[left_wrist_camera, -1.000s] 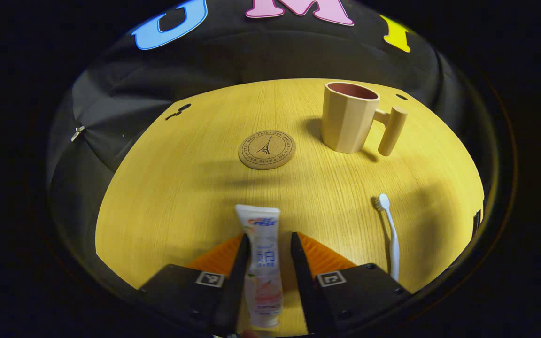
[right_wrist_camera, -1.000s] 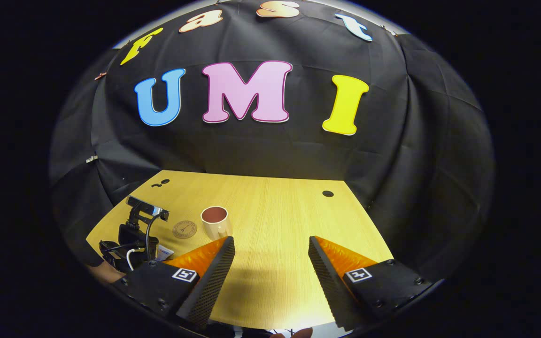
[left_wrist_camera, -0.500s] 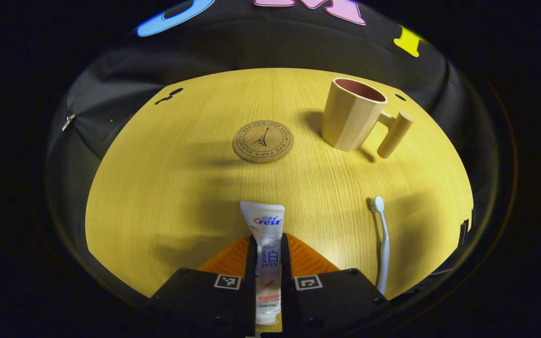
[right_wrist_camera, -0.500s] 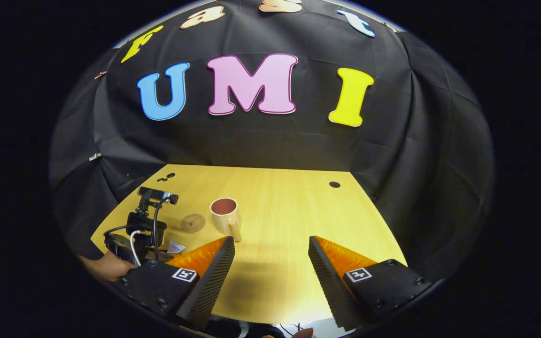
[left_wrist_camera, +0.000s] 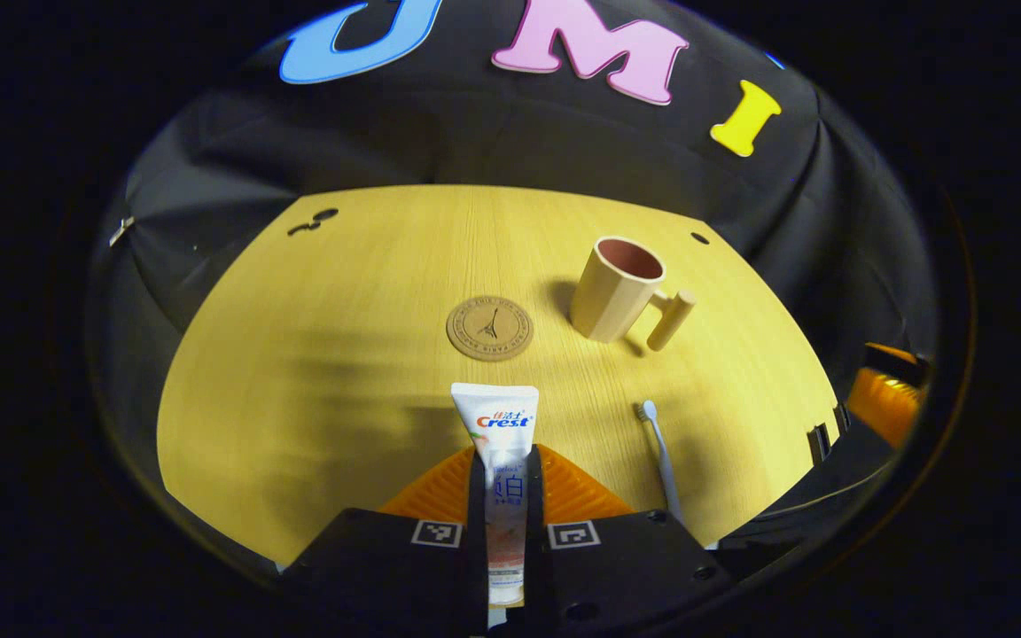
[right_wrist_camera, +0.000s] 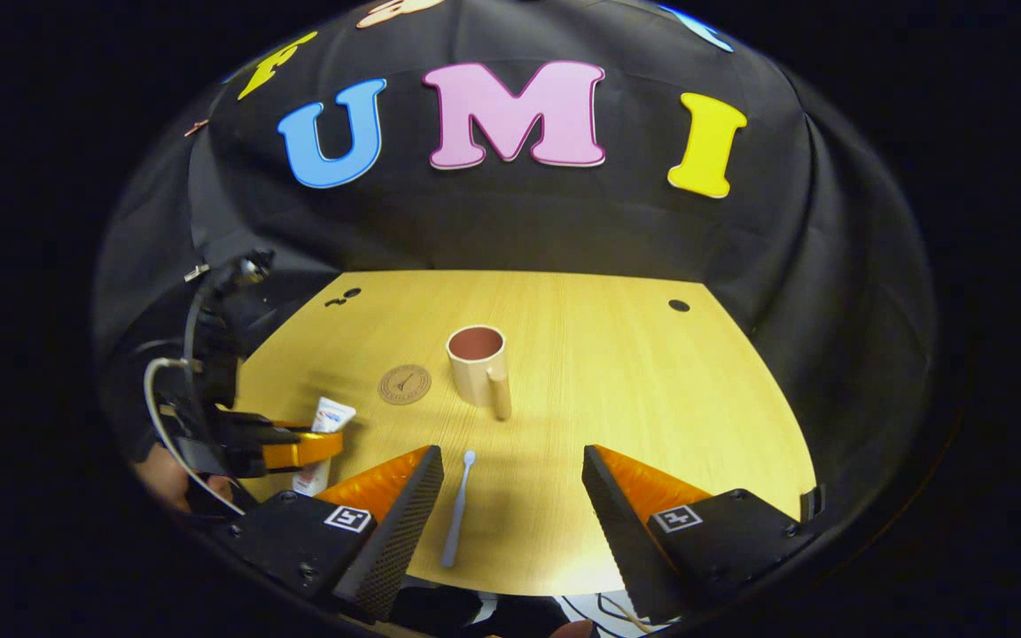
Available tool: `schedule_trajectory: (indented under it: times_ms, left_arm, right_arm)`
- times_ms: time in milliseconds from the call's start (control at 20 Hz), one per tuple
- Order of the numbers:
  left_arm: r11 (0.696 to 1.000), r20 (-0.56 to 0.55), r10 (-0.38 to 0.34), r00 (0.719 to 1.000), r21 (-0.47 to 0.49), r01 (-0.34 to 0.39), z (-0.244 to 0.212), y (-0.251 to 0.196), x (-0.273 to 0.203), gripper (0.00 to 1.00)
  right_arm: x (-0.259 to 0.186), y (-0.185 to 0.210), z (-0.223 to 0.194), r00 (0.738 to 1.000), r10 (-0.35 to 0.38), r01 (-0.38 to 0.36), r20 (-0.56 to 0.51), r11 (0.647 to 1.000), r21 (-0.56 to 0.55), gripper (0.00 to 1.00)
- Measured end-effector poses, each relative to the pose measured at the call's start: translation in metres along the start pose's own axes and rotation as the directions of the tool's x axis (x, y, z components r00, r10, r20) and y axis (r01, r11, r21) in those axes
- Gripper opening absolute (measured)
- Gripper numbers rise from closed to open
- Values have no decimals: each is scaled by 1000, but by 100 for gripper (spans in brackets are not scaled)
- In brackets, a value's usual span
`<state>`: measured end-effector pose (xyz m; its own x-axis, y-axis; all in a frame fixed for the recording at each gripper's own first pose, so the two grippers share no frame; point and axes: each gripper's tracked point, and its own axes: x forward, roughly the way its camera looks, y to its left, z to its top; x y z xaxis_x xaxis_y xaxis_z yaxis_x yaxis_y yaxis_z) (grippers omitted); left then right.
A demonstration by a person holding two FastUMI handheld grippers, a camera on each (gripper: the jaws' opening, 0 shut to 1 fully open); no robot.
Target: Put the toothbrush and toothpaste on the desktop into the cup, then pick up the cup and place it on the coaster on the desktop.
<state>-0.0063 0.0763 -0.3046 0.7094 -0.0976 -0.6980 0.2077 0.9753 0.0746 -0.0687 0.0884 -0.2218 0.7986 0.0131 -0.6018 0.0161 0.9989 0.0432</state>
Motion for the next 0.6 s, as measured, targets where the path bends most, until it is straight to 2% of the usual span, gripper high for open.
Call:
schedule_trajectory:
  times_ms: [50,100,200,600]
  left_arm:
    - [1000,12,-8,1000,5,8,3,2,-9,26]
    - [1000,20,-18,1000,3,17,4,3,-17,21]
    - [999,24,-32,999,-7,32,2,6,-31,21]
    - [1000,27,-14,1000,-13,14,-14,39,-61,21]
  right_arm:
    - [8,6,-8,1000,3,-2,-21,1000,8,98]
    - [14,13,-16,999,5,-4,-46,1000,14,98]
    - [27,26,-32,996,9,-6,-87,999,32,98]
    - [85,42,-88,977,-27,25,-210,1000,-13,98]
